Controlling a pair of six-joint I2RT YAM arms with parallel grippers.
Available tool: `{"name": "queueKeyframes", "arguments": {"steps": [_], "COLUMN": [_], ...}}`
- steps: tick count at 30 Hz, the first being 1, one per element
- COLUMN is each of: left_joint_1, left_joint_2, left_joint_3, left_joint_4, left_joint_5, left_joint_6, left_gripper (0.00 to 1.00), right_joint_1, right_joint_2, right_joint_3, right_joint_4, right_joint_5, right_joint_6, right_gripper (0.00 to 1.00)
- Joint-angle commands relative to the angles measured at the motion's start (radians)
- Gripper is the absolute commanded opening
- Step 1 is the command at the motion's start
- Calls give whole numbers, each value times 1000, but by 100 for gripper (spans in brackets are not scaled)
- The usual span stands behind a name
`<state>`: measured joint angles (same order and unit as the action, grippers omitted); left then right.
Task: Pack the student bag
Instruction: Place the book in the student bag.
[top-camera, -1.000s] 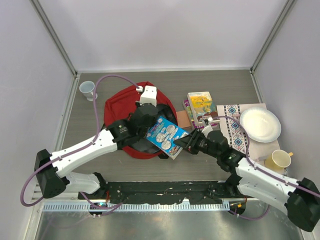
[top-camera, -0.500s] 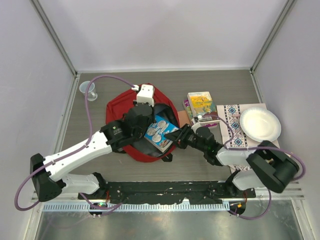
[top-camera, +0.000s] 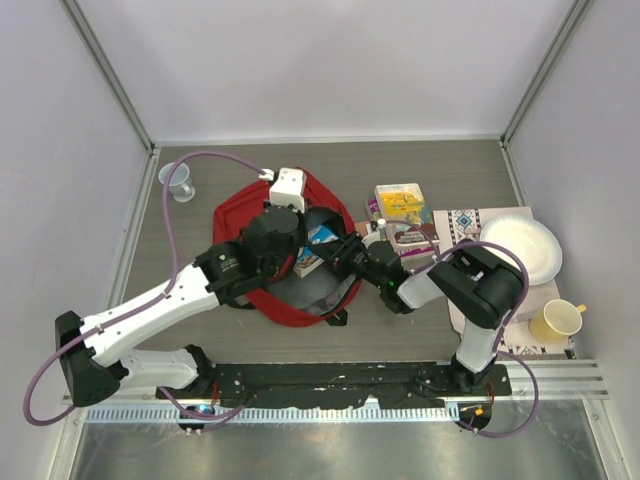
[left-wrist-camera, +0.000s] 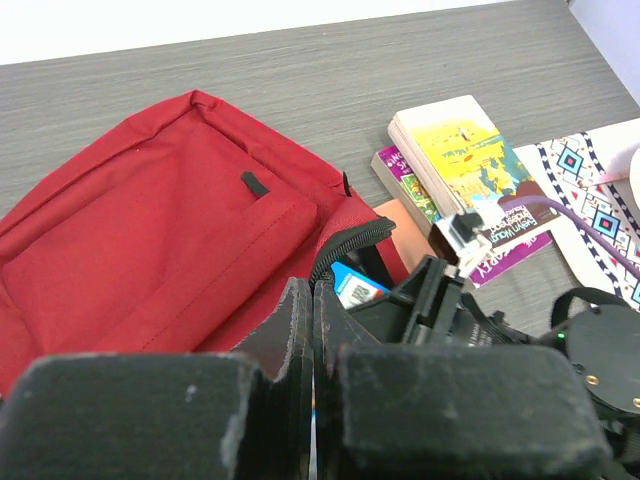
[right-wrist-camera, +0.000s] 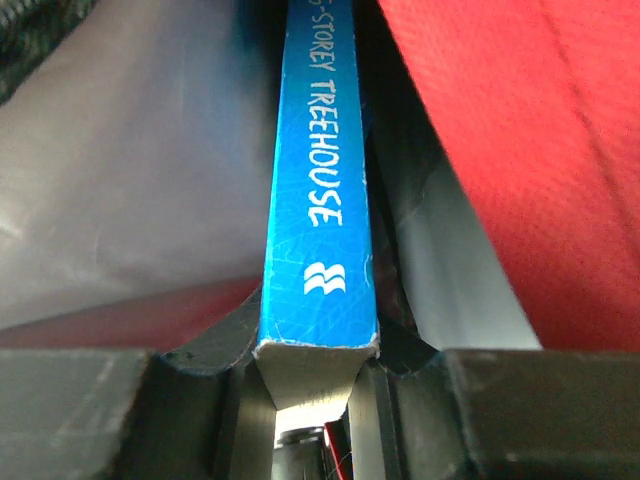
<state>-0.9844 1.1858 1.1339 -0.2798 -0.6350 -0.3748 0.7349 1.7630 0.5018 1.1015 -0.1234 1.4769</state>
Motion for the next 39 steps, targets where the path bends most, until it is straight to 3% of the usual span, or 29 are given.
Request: {"name": "queueKeyframes", "arguments": {"steps": [1,11,20,25,27,30,33,39], "left_joint_1": [-5,-5,-4,-3,-3,-2,4,10], "left_joint_2": [-32,-51,-80,-95,-100,-110,-117,-120], "left_joint_3": [23,9,-22,-49,-60,-82,-95,-105], "left_joint_4": [88,68,65,59,48,47,47,42], "left_joint_5": [17,41,77,40,26,1,-9,-18], "left_joint_6": [22,27,24,14,5,2,-4,-6], "left_gripper": [0,0,0,0,0,0,0,0], "right_joint_1": [29,92,98,98,101,101,101,103], "right_joint_2": [56,190,317,336,306,239,191,133], "right_joint_3": [115,260,357,383,348,302,279,222], "right_joint_4": [238,136,61,-72,-125,-176,-231,-287], "right_joint_5": [88,261,286,266,281,281,255,220], "right_joint_6": [-16,-104,-148,-173,-187,-219,-239,-233], "right_gripper": [1,2,11,29,45,61,72,74]}}
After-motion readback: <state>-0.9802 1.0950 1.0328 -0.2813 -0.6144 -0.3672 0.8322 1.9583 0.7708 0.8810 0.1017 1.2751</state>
